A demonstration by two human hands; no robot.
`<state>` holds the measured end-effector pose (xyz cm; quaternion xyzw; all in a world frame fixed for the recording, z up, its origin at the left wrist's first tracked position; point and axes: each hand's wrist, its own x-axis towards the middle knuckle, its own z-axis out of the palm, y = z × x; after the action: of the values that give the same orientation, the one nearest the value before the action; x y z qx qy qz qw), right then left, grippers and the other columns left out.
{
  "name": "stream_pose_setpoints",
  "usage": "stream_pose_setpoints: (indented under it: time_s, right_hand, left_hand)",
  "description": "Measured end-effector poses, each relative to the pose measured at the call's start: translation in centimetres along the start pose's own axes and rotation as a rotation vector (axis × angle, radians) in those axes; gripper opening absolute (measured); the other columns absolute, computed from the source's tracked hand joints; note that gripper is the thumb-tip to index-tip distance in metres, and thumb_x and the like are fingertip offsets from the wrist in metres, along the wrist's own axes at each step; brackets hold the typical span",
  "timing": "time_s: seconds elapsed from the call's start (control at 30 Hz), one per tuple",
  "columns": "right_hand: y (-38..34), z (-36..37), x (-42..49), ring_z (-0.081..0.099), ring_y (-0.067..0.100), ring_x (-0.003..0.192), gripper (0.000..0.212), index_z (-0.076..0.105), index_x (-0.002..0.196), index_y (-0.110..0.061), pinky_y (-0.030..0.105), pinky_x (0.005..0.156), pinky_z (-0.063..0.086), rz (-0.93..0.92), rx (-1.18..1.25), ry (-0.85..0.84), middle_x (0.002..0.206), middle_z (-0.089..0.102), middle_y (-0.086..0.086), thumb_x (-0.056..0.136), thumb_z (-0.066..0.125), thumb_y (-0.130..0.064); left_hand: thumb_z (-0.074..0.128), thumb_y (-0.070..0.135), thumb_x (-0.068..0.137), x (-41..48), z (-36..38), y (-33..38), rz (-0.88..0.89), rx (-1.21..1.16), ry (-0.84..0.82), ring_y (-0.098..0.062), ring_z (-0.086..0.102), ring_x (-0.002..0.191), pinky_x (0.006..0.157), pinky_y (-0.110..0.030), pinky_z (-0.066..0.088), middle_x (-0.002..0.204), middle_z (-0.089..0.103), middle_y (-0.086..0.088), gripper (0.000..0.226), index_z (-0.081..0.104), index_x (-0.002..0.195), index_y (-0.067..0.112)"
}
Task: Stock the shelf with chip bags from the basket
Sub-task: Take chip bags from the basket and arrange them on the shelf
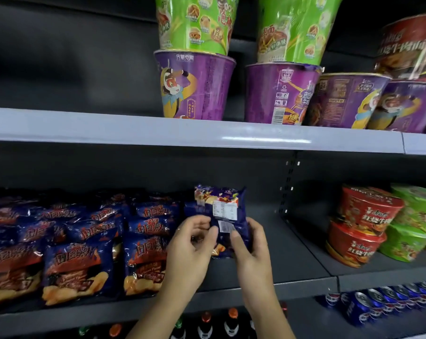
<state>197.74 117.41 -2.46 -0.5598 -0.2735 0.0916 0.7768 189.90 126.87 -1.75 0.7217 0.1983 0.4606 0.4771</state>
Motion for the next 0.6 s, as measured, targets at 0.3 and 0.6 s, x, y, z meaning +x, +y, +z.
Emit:
stream_pose_setpoints:
  time_s: [0.3,0.6]
  right_hand:
    - [-0.2,-0.3,-0.7,0.063,0.004,0.117,0.031,0.081,0.102,-0.026,0.014,0.09,0.049,-0.145,-0.12,-0.12,0.121,0.07,-0.009,0.099,0.06,-0.004]
    - [0.4,-2.1,1.1,0.072,0.009,0.098,0.022,0.068,0.113,-0.025,0.028,0.088,0.056,0.066,-0.13,0.064,0.101,0.077,-0.005,0.095,0.067,-0.011]
  left_hand:
    - [0.075,0.024,0.086,1.4,-0.7,1.5,-0.205,-0.314,-0.081,-0.014,0.073,0.095,0.091,-0.042,0.057,0.1,0.077,0.003,0.025,0.067,0.109,0.023]
    - [0.067,0.027,0.092,0.5,-0.9,0.4,-0.254,-0.318,-0.225,-0.01,0.072,0.099,0.084,-0.025,0.055,0.106,0.076,0.006,0.026,0.067,0.117,0.023]
